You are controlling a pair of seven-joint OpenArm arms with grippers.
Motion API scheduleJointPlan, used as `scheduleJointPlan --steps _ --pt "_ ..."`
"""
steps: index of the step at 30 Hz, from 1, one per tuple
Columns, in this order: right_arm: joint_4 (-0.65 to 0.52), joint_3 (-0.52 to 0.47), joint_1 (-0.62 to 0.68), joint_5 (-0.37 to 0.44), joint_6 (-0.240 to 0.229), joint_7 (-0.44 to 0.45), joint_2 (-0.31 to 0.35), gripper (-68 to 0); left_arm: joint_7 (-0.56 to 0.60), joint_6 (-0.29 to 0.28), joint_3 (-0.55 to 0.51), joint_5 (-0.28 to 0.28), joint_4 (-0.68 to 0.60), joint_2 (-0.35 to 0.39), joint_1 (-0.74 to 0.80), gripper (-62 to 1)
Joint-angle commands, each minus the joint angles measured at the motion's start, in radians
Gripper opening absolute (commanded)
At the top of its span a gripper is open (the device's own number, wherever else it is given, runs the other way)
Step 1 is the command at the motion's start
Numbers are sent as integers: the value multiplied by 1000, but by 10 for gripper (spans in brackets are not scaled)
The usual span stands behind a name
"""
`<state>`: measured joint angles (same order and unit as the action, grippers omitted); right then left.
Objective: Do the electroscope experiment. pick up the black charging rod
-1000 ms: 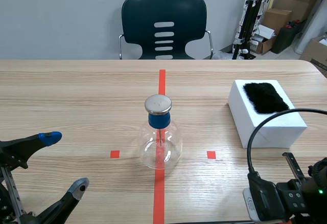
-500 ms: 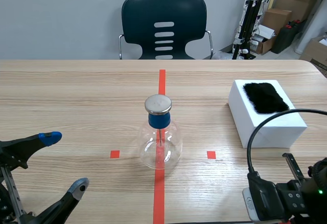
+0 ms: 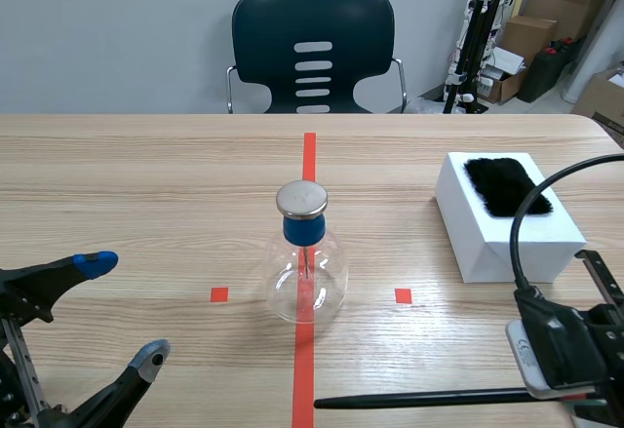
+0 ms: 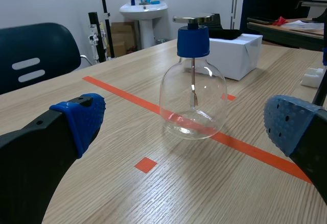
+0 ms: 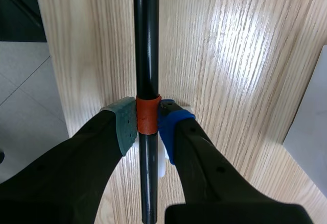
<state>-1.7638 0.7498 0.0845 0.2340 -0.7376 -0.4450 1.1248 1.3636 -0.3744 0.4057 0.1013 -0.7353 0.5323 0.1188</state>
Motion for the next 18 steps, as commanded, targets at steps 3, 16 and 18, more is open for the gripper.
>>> scheduleJointPlan --steps 3,16,18 --pt "-51 -58 64 6 -8 17 62 -669 17 -2 1 -7 -12 0 -5 14" --pt "-124 -295 403 -306 574 320 199 -669 16 -2 1 -7 -12 0 -5 14" --pt "-124 -321 462 -369 708 370 199 -669 16 -2 1 -7 -12 0 -5 14"
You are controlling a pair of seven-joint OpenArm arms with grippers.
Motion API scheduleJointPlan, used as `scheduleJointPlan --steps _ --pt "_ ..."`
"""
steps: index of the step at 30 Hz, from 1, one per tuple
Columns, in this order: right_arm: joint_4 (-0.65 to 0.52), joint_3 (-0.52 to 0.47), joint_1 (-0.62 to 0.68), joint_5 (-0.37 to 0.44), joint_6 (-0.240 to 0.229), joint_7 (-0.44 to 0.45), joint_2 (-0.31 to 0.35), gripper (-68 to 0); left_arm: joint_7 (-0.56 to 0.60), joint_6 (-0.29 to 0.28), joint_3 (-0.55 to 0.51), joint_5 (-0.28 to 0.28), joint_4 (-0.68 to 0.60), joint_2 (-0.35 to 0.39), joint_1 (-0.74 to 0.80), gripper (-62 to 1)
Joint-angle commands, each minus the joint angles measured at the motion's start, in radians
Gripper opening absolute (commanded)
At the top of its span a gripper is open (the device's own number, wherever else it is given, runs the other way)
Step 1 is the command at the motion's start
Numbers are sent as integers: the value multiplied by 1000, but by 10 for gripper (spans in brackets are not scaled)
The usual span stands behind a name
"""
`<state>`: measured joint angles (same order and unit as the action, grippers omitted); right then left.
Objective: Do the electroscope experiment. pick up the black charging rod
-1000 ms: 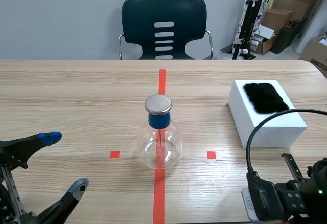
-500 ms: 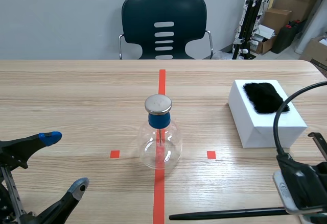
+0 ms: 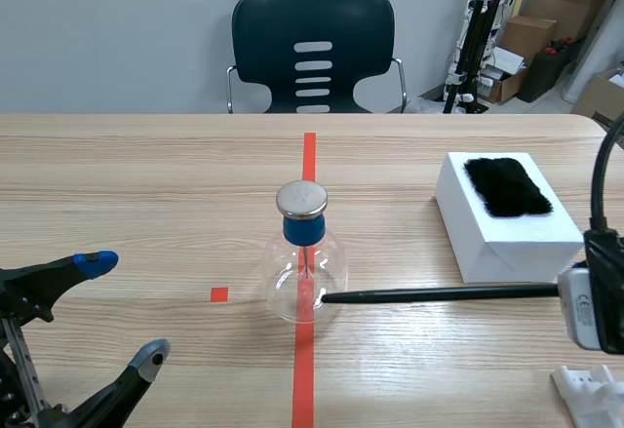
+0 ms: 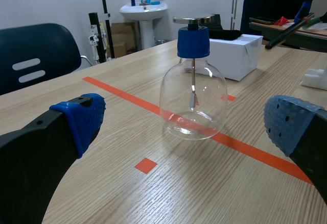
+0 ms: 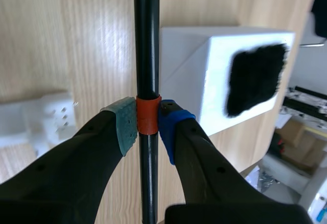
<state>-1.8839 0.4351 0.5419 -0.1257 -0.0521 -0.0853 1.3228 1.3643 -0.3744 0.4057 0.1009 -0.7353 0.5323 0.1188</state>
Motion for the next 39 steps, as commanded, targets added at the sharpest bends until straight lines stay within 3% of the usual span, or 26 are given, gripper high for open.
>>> scheduleJointPlan --steps 1,3,6,10,13,24,34,39 --pt "-4 -16 32 -42 85 30 1 -669 16 -2 1 -7 -12 0 -5 14" --pt "-4 -32 83 -95 214 66 1 -669 16 -2 1 -7 -12 0 -5 14" --pt "-4 -38 158 -149 472 124 1 -669 16 -2 1 -7 -12 0 -5 14" --pt "-4 -38 250 -167 728 194 -2 -669 19 -2 1 -7 -12 0 -3 14" --pt "-4 -37 300 -200 835 215 -2 -669 23 -2 1 -7 -12 0 -3 14" --pt "-4 -38 314 -337 835 128 -2 -669 24 -2 1 -7 -12 0 -3 14" --pt "-23 -100 305 -341 835 91 -2 -669 24 -2 1 -7 -12 0 -3 14" --pt "-39 -140 303 -334 835 116 -7 -669 24 -2 1 -6 -12 0 -3 14"
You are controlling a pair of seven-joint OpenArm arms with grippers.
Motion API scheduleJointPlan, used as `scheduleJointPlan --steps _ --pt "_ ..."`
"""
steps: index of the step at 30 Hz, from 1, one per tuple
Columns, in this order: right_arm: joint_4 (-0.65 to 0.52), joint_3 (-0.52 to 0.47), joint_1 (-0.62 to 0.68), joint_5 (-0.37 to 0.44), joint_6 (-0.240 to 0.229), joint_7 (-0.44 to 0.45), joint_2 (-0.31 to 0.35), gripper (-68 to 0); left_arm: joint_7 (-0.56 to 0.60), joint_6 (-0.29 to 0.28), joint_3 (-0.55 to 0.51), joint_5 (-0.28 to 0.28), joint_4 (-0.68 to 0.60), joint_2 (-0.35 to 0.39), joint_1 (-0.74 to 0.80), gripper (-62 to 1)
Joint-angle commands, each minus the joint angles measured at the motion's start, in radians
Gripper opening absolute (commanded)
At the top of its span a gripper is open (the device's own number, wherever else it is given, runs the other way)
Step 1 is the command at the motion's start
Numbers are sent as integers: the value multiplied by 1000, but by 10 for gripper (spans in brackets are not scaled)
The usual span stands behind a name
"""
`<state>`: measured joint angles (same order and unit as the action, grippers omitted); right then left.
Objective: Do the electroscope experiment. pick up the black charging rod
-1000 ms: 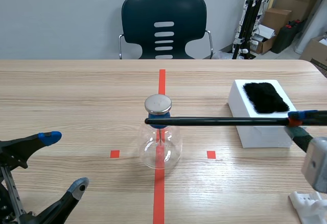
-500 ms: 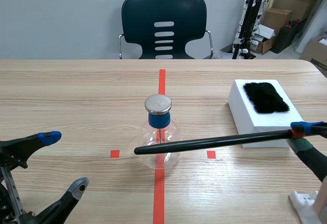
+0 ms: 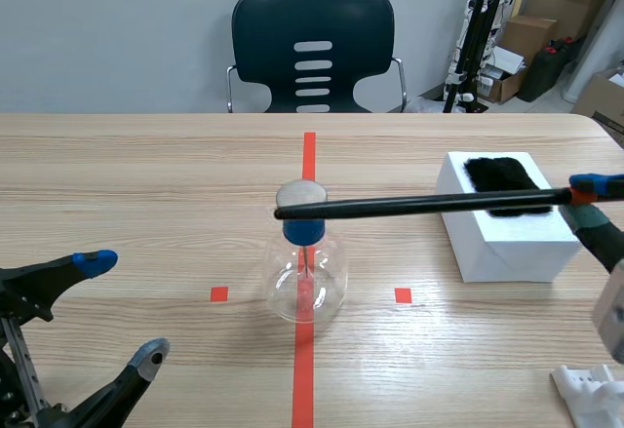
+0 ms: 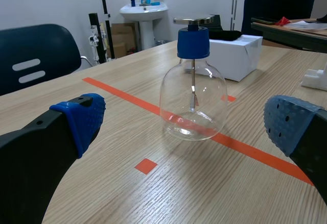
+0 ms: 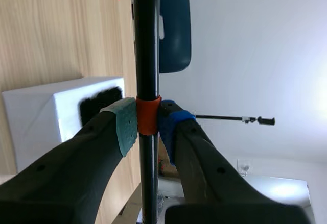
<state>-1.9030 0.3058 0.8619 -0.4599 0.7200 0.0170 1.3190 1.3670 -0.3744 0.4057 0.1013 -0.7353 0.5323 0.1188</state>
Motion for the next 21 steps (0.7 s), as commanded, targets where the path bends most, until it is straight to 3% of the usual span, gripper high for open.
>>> scheduleJointPlan --steps 1,2,6,11,16,18,21 --pt "-20 -19 -17 0 63 19 -7 -669 21 -2 1 -7 -12 0 -3 14" --pt "-20 -29 -17 -1 63 28 -14 -669 21 -2 1 -7 -12 0 -3 14" --pt "-19 -107 -39 -8 -66 59 -105 -669 21 -2 1 -7 -12 0 -3 14" --pt "-19 -269 -95 -65 -307 133 -316 -669 21 -2 1 -7 -12 0 -3 14" --pt "-19 -425 -94 -180 -458 272 -523 -669 21 -2 1 -7 -12 0 -3 14" --pt "-19 -467 -93 -232 -486 315 -598 -669 21 -2 1 -7 -12 0 -3 14" --pt "-19 -523 -77 -299 -487 393 -705 -669 21 -2 1 -7 -12 0 -3 14"
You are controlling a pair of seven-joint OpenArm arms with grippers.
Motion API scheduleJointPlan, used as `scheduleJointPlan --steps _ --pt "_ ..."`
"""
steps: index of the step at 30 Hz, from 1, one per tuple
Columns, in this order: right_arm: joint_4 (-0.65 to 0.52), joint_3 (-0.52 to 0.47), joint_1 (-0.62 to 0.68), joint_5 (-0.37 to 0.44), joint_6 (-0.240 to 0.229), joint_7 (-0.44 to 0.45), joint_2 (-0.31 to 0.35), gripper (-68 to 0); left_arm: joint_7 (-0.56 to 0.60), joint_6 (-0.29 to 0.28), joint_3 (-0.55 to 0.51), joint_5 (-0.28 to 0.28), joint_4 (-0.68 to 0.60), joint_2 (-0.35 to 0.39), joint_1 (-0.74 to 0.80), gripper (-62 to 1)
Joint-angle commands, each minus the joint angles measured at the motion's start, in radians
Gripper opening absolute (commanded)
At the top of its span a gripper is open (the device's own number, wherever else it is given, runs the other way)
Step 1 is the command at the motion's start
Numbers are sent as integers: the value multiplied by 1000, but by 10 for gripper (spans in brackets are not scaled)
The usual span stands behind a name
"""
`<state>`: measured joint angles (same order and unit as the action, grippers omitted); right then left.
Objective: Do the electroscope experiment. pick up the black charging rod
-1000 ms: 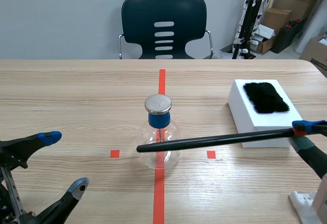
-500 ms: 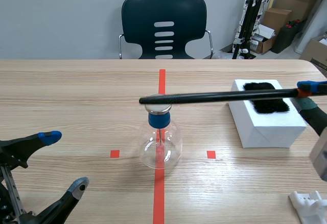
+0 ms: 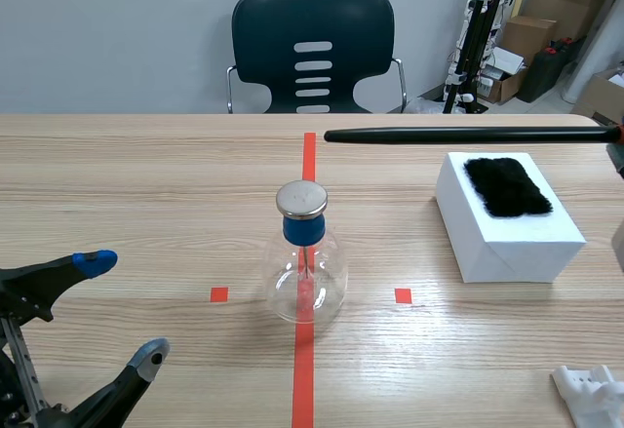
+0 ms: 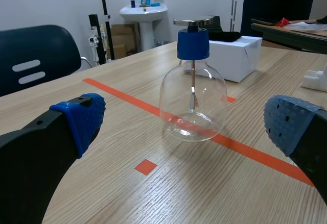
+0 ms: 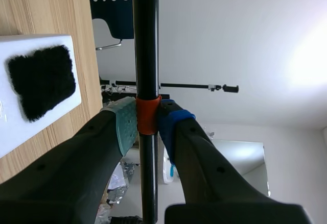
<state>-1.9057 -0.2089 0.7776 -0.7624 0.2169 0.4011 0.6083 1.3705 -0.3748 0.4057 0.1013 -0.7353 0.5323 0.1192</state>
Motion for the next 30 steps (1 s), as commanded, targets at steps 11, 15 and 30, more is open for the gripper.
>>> scheduleJointPlan --steps 11,15,30 --pt "-18 -159 144 -151 29 313 -264 -669 18 -2 1 -7 -12 0 -3 14" --pt "-18 -176 187 -151 81 368 -313 -669 18 -2 1 -7 -12 0 -3 14" --pt "-60 -178 286 -150 158 445 -398 -669 18 -2 1 -7 -12 0 -3 14"
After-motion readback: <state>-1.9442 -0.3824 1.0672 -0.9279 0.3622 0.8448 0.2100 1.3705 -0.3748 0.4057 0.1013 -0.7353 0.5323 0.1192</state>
